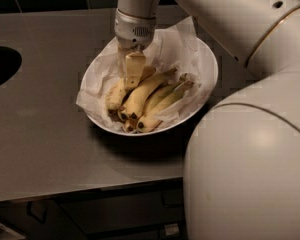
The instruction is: Pick banana from white bowl
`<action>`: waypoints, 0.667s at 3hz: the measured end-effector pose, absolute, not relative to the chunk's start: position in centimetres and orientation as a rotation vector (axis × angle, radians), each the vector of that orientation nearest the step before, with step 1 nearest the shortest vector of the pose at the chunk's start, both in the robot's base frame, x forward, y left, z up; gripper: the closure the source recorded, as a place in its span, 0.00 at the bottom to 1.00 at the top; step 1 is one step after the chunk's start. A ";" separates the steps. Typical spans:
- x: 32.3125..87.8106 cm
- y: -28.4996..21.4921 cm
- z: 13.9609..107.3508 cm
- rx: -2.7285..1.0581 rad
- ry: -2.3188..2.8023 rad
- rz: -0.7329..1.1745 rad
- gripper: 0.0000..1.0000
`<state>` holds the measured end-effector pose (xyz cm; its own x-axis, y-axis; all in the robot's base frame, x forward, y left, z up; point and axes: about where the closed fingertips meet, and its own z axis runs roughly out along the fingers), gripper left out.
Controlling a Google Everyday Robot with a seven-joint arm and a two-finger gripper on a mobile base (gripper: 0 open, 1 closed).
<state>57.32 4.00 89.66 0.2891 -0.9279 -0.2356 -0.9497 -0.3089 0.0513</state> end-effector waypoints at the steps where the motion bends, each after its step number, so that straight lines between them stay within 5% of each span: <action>1: 57.3 4.0 89.8 -2.440 1.784 0.337 1.00; 2: 55.7 3.5 92.8 -2.334 1.721 0.178 1.00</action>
Offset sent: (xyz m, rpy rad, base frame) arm -0.0713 -0.0374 0.1222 0.1337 -0.5126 -0.1014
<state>55.69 3.47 92.83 0.3009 -0.9241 -0.2356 -0.9528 -0.2805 -0.1163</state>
